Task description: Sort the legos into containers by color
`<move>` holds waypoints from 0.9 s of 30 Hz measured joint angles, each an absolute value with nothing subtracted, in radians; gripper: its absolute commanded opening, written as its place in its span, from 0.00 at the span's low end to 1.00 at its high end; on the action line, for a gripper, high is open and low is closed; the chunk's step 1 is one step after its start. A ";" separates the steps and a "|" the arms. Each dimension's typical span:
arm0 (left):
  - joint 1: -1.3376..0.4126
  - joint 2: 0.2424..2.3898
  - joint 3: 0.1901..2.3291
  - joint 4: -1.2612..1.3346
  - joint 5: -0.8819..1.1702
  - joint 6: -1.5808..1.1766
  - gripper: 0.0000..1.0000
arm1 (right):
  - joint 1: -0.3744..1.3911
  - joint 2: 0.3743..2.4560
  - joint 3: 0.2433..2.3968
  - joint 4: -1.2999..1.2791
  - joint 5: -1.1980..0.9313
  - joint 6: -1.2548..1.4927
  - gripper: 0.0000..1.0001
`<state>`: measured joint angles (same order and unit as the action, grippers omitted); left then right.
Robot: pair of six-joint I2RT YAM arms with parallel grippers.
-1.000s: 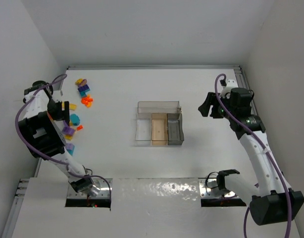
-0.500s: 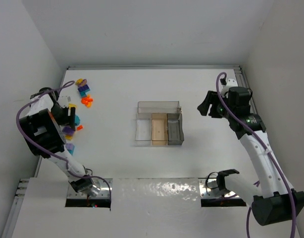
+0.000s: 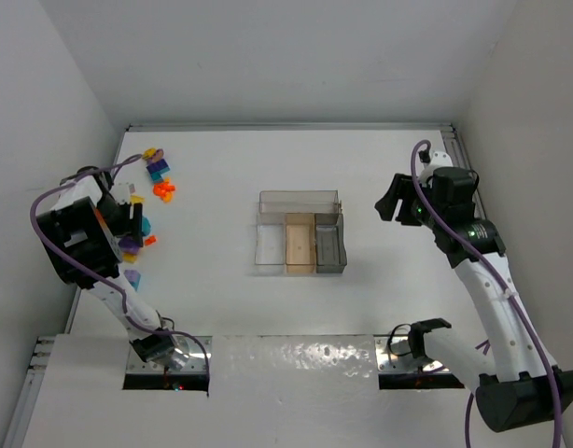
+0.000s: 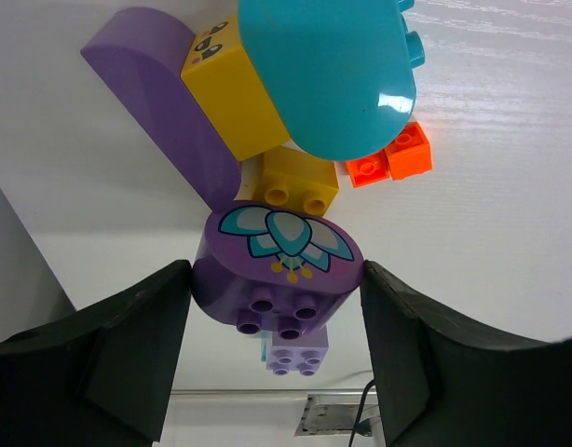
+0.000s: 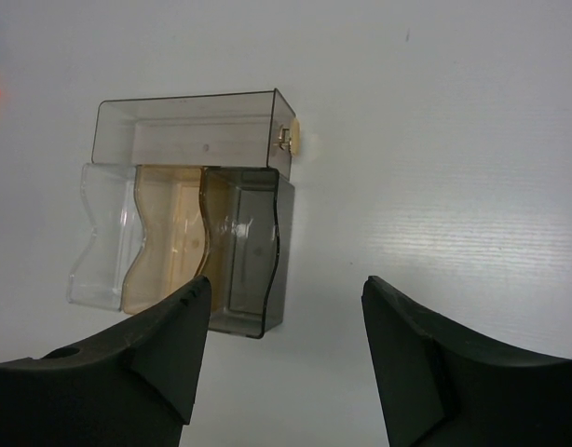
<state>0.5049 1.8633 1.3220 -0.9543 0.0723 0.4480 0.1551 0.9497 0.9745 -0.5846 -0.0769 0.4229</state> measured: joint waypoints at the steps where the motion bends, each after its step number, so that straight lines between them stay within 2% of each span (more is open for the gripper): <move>1: 0.505 1.864 1.323 -0.956 0.073 0.448 0.31 | 0.155 0.949 0.974 -0.585 -0.076 0.423 0.66; 4: 0.505 1.864 1.326 -0.963 0.081 0.448 0.18 | 0.155 0.948 0.973 -0.583 -0.072 0.422 0.66; 5: 0.505 1.865 1.328 -0.968 0.089 0.448 0.07 | 0.155 0.948 0.971 -0.583 -0.071 0.422 0.66; 7: 0.505 1.865 1.330 -0.982 0.103 0.449 0.00 | 0.155 0.948 0.966 -0.579 -0.071 0.421 0.66; 18: 0.503 1.859 1.432 -1.116 0.186 0.468 0.00 | 0.155 0.949 0.945 -0.557 -0.094 0.402 0.67; 24: 0.422 1.811 1.734 -1.213 0.279 0.452 0.00 | 0.173 1.002 0.971 -0.530 -0.141 0.378 0.64; 27: 0.292 1.785 1.905 -1.221 0.360 0.434 0.00 | 0.244 1.085 1.039 -0.502 -0.175 0.366 0.68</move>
<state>0.2916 1.7855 1.9045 -1.2205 0.3599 0.4339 0.2436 1.0851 1.0386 -0.5018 -0.1749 0.3664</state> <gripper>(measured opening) 0.663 0.658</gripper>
